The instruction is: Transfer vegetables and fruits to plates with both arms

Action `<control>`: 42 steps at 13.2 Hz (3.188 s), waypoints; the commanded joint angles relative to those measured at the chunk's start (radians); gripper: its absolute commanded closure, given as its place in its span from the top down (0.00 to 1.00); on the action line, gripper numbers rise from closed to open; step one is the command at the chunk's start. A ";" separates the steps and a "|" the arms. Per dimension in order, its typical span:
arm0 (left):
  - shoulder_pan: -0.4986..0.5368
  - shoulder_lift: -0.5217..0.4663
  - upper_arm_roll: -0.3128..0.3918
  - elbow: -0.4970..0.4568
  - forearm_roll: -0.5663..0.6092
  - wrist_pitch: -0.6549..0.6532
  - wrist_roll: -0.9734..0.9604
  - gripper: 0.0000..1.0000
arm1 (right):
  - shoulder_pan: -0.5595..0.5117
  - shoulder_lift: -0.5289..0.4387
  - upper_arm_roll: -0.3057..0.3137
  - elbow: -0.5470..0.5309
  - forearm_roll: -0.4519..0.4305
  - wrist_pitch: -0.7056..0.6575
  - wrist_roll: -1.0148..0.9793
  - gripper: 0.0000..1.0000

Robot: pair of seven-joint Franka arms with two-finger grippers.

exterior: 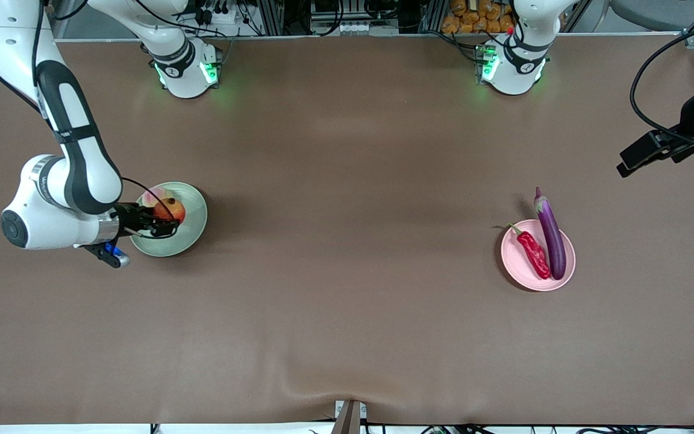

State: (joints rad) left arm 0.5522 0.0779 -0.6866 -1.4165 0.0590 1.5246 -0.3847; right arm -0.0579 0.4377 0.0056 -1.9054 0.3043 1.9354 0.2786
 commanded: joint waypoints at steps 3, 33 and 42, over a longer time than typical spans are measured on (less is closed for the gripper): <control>-0.366 -0.059 0.419 -0.022 -0.024 -0.052 0.132 1.00 | 0.012 0.041 0.004 -0.007 -0.002 0.063 -0.004 0.00; -0.600 -0.224 0.618 -0.213 -0.039 -0.035 0.320 1.00 | 0.053 -0.509 0.087 0.397 -0.297 -0.548 -0.146 1.00; -0.581 -0.224 0.618 -0.213 -0.054 -0.041 0.353 1.00 | 0.065 -0.519 -0.001 0.419 -0.306 -0.521 -0.450 1.00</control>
State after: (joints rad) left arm -0.0386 -0.1418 -0.0677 -1.6344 0.0287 1.4904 -0.0544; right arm -0.0054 -0.1444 -0.0005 -1.5864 0.0204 1.4536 -0.1320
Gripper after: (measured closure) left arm 0.000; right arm 0.000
